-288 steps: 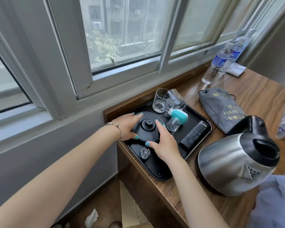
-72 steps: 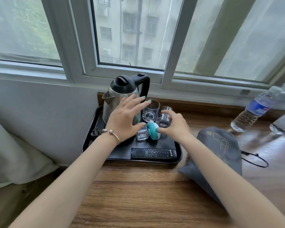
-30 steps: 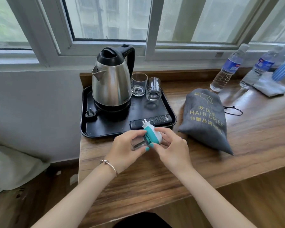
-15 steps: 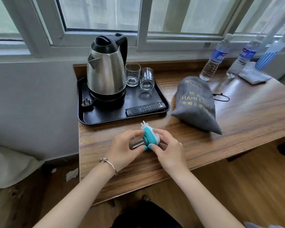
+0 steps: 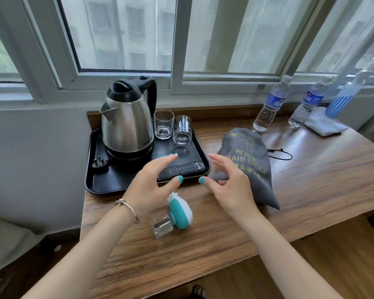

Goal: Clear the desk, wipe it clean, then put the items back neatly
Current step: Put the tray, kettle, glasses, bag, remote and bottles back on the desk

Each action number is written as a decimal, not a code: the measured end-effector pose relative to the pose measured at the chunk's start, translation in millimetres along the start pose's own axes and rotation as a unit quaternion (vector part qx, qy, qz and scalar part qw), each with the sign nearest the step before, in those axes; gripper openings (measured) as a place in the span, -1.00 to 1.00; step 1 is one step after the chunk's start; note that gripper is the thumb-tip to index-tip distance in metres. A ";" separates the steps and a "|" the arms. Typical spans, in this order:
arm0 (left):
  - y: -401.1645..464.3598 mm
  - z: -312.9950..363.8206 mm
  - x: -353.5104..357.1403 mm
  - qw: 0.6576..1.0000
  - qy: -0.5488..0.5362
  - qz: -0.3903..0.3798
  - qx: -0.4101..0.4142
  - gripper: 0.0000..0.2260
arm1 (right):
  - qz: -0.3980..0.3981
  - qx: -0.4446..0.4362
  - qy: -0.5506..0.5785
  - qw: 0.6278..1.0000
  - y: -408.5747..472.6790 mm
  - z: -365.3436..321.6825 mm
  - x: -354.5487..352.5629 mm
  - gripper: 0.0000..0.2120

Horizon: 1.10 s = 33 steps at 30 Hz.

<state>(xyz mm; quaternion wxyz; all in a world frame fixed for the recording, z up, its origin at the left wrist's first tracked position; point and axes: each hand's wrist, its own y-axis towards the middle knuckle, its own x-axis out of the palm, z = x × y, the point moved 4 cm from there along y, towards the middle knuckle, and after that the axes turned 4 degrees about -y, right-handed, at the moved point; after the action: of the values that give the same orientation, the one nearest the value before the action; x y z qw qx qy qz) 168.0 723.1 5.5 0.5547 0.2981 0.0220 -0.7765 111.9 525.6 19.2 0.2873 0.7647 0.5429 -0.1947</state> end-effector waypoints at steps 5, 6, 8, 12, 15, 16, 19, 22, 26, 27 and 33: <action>63.9 17.1 -4.1 0.993 0.116 0.016 0.028 -0.42 | -0.030 -0.070 -0.024 0.997 81.9 -11.7 -15.6 -0.37; 76.6 17.9 -4.7 0.986 0.161 0.014 0.034 -0.40 | -0.049 -0.085 -0.026 0.995 99.4 -14.4 -15.6 -0.34; 101.0 12.7 -5.5 0.972 0.231 0.006 0.034 -0.39 | -0.107 -0.114 -0.052 0.986 134.3 -17.8 -12.3 -0.26; 135.0 -10.6 -3.0 0.964 0.262 -0.034 -0.010 -0.27 | -0.229 -0.138 -0.147 0.952 197.7 -9.7 5.9 -0.02; 143.5 -22.7 6.1 0.969 0.242 -0.052 -0.028 -0.21 | -0.281 -0.113 -0.181 0.936 229.5 4.1 25.0 0.13; 144.5 -26.1 10.0 0.969 0.237 -0.058 -0.034 -0.21 | -0.295 -0.105 -0.188 0.931 236.2 9.0 32.7 0.17; 147.0 -39.6 20.0 0.967 0.239 -0.075 -0.052 -0.22 | -0.318 -0.095 -0.214 0.919 248.3 24.8 57.2 0.23; 148.8 -48.7 24.3 0.967 0.234 -0.083 -0.064 -0.23 | -0.314 -0.082 -0.220 0.920 252.5 35.8 74.5 0.23; 149.7 -54.1 29.3 0.970 0.213 -0.094 -0.069 -0.25 | -0.297 -0.082 -0.213 0.927 255.5 43.4 81.6 0.15; 150.1 -55.4 30.2 0.970 0.211 -0.094 -0.070 -0.25 | -0.293 -0.081 -0.205 0.930 256.3 44.6 82.0 0.13; 151.2 -57.2 31.1 0.974 0.197 -0.091 -0.068 -0.23 | -0.260 -0.097 -0.171 0.945 256.9 42.8 79.8 0.00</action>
<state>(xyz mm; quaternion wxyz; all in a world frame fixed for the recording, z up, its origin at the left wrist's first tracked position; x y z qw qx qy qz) 318.8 659.6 -11.8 0.4858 0.4034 0.2105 -0.7463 381.2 492.0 -3.4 0.3883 0.5205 0.6817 -0.3370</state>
